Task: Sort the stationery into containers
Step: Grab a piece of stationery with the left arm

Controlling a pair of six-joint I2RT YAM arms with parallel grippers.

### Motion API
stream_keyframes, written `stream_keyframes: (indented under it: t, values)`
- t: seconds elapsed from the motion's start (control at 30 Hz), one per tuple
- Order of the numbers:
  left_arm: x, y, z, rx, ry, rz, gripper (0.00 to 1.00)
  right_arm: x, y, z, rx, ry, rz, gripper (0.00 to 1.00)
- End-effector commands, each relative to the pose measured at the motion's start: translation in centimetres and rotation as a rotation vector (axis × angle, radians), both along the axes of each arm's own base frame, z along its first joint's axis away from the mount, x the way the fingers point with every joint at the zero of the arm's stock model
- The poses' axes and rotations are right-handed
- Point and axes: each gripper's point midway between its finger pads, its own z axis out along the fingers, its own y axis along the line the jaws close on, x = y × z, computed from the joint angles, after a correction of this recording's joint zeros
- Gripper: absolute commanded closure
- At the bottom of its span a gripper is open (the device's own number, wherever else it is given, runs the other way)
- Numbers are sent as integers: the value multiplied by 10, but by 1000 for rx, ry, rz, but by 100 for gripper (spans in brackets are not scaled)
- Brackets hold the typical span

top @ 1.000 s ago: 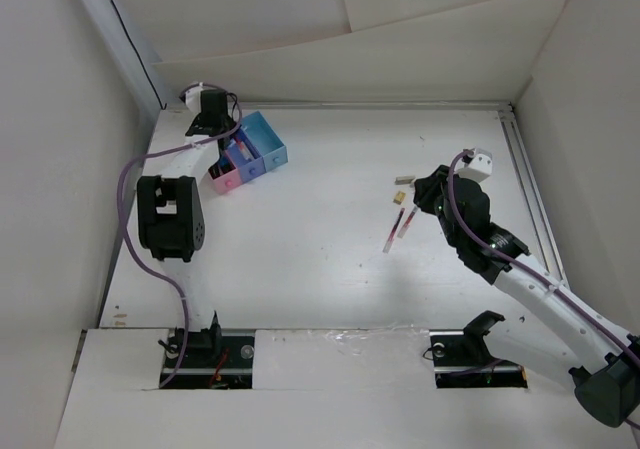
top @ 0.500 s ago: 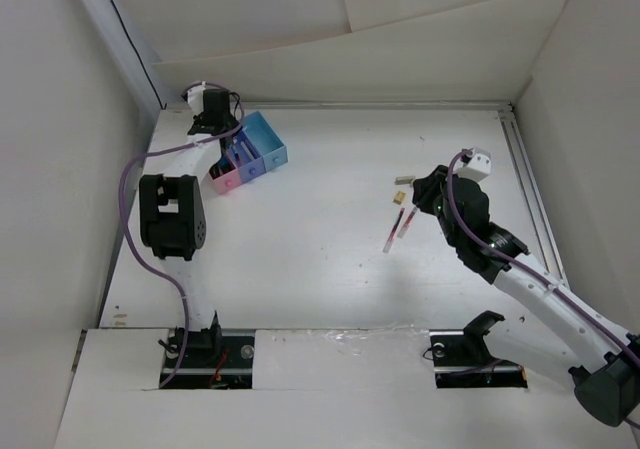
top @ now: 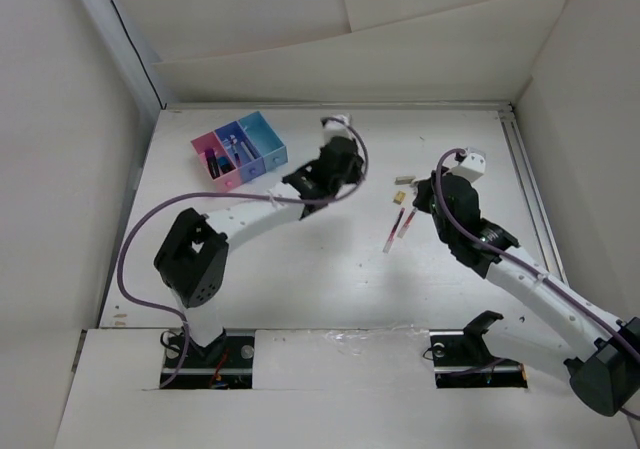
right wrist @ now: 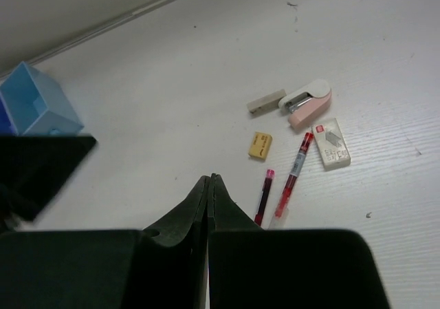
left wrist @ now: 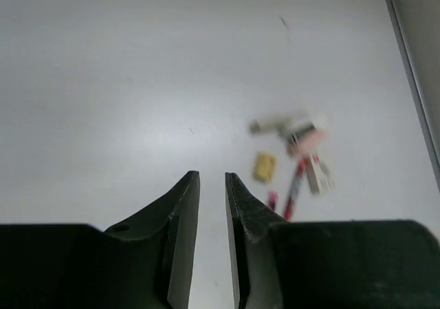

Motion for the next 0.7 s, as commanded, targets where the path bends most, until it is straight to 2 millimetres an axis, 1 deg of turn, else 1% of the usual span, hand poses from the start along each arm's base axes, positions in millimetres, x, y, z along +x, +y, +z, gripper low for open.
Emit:
stream_keyframes:
  t: [0.0,0.07,0.1,0.13,0.17,0.2,0.23,0.27,0.3,0.33,0.37,0.4,0.43,0.47,0.5,0.53,0.6,0.63,0.67]
  values:
    - [-58,-36,-10,31,2,-118,82,9,-8,17,1,-52,-60,100]
    - [-88,-56,-26,47,22,-196,82,10,-12,18,-4,-56,-80,100]
    - [-113,-77,-26,47,21,-260,82,10,-13,18,-7,-57,-89,100]
    - [-124,-87,-34,59,30,-289,82,9,-14,21,7,-65,-91,100]
    - [-136,-97,-39,84,33,-331,78,9,-16,21,5,-67,-102,100]
    - [-157,-113,-50,117,40,-370,75,9,-18,21,2,-69,-113,100]
    - [-166,-120,-56,147,37,-383,71,9,-18,21,2,-69,-113,96]
    - [-170,-128,-53,164,25,-391,67,9,-19,22,-1,-71,-122,94]
    - [-173,-133,-67,206,32,-381,66,9,-19,22,-1,-71,-122,91]
    - [-176,-138,-71,227,34,-397,64,9,-19,22,-1,-71,-122,88]
    - [-175,-141,-73,228,35,-397,64,9,-19,22,-1,-71,-122,81]
    - [-174,-143,-75,230,36,-397,64,9,-19,22,-1,-71,-122,78]
    - [-172,-148,-79,234,30,-401,64,8,-20,17,-7,-62,-122,75]
    - [-169,-154,-75,220,21,-400,64,7,-21,21,0,-72,-122,70]
    - [-169,-154,-83,240,25,-405,64,6,-21,23,6,-79,-122,67]
    - [-168,-163,-87,237,30,-416,64,7,-23,23,8,-78,-123,65]
    - [-156,-165,-89,242,26,-402,64,4,-25,31,32,-99,-125,62]
    - [-155,-171,-86,232,24,-410,64,4,-26,31,34,-98,-126,61]
    - [-143,-164,-92,240,33,-386,64,5,-29,27,30,-89,-129,61]
